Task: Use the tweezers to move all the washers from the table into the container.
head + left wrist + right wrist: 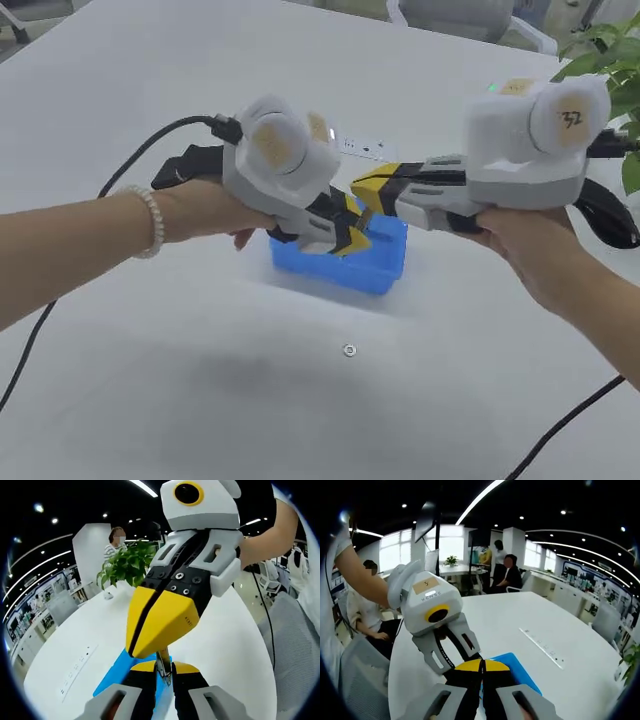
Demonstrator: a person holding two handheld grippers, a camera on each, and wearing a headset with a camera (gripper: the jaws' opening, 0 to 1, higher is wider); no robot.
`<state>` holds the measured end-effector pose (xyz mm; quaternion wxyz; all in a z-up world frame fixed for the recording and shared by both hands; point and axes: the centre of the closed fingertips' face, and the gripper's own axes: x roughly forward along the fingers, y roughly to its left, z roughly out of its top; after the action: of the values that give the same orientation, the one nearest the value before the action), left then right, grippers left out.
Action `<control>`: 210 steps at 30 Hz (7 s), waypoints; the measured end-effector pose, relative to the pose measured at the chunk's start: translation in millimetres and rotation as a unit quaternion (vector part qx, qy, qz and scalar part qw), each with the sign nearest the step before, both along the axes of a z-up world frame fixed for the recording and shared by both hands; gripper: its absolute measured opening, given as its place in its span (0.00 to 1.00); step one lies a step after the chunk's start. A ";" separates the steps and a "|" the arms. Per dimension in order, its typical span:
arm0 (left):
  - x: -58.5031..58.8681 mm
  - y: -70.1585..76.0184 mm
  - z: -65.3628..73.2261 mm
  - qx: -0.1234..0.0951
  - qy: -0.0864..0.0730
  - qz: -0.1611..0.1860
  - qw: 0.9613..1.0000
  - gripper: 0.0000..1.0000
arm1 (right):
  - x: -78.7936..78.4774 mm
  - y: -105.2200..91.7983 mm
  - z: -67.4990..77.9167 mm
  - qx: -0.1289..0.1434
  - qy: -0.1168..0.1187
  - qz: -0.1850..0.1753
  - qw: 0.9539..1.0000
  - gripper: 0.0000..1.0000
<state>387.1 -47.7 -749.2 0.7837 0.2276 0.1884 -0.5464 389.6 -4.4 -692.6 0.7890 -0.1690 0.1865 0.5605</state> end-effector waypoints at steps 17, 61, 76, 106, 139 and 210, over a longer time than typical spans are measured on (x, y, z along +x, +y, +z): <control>-53.0 -11.9 -8.6 -0.027 0.051 -0.051 0.997 0.13 | -56.5 -7.1 -21.9 -0.019 0.036 0.067 0.997 0.00; -54.8 -23.7 -68.0 -0.026 -0.008 -0.030 0.999 0.04 | -69.2 -54.1 -77.5 -0.067 0.057 0.018 0.996 0.04; -47.7 -23.0 -70.7 -0.039 0.001 -0.005 0.999 0.06 | -64.9 -37.6 -80.0 -0.088 0.035 0.059 0.994 0.00; -51.3 -22.0 -73.5 -0.028 0.012 -0.005 1.000 0.08 | -62.2 -37.0 -79.5 -0.097 0.036 0.065 0.993 0.00; -49.6 -13.5 -44.8 -0.001 0.032 -0.045 0.998 0.02 | -58.1 -28.1 -49.9 -0.063 0.016 0.043 0.997 0.00; 10.2 39.7 -14.7 -0.055 0.011 0.168 0.984 0.00 | 20.6 -42.2 -22.2 -0.042 -0.033 -0.039 0.998 0.00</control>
<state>397.3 -8.0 -763.9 0.8735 0.1429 0.2023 -0.4190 410.1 -46.6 -714.8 0.8080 -0.2132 0.1906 0.5152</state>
